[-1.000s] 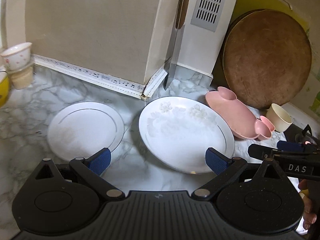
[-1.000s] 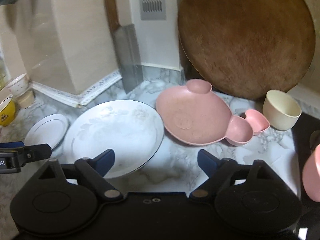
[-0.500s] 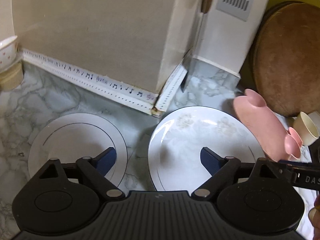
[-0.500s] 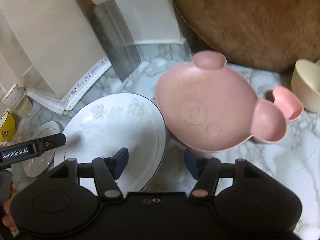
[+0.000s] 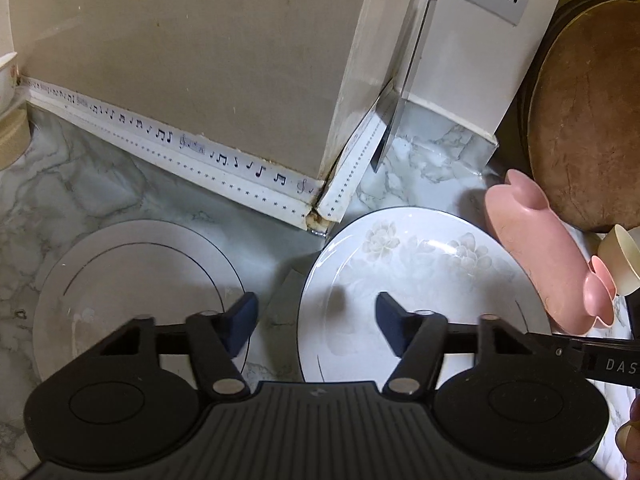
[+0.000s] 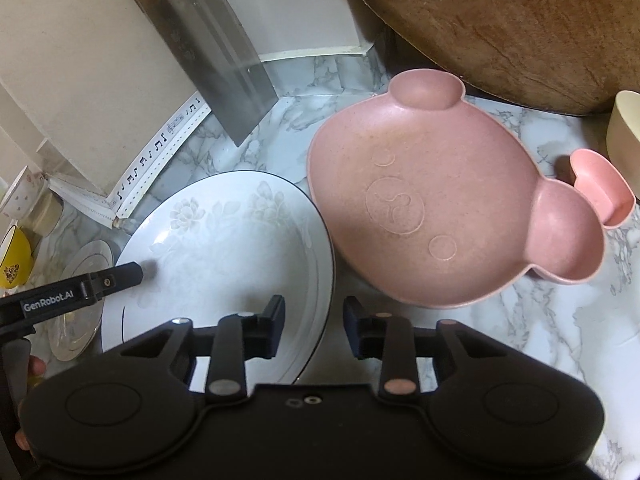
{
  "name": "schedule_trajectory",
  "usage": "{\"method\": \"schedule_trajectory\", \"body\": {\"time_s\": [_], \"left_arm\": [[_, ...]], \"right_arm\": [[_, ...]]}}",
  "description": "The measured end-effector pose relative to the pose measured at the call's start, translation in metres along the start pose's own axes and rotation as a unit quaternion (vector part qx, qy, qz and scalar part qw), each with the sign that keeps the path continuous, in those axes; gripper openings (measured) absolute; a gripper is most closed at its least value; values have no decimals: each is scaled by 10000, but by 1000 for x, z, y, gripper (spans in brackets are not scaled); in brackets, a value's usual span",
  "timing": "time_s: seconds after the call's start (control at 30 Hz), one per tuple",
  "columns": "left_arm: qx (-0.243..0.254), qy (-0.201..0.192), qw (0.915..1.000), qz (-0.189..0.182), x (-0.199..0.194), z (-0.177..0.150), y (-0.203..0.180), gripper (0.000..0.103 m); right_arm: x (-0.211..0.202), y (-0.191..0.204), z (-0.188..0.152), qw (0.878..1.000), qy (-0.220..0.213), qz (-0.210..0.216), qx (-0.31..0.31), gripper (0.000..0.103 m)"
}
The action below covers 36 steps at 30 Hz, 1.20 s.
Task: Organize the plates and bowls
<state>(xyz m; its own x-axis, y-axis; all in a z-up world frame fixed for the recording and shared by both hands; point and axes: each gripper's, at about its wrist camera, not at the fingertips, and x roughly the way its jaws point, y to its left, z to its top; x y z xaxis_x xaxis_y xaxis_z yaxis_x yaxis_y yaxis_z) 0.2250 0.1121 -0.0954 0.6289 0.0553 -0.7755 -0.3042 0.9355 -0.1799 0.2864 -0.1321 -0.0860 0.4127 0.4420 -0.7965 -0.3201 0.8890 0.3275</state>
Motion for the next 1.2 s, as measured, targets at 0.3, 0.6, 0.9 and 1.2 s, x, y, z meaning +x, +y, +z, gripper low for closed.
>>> {"method": "schedule_trajectory", "body": {"time_s": [0.3, 0.6, 0.9, 1.2], "left_arm": [[-60, 220, 9997, -47, 7, 1, 1, 28], [-18, 277, 9996, 71, 9, -1, 0, 15], [148, 249, 9996, 42, -1, -10, -2, 15], [130, 417, 9988, -224, -17, -31, -6, 15]], "right_arm": [[1, -5, 3, 10000, 1, -1, 100, 11], [0, -5, 1, 10000, -36, -34, 64, 9], [-14, -7, -12, 10000, 40, 6, 17, 9], [-34, -17, -41, 9999, 153, 31, -19, 9]]}}
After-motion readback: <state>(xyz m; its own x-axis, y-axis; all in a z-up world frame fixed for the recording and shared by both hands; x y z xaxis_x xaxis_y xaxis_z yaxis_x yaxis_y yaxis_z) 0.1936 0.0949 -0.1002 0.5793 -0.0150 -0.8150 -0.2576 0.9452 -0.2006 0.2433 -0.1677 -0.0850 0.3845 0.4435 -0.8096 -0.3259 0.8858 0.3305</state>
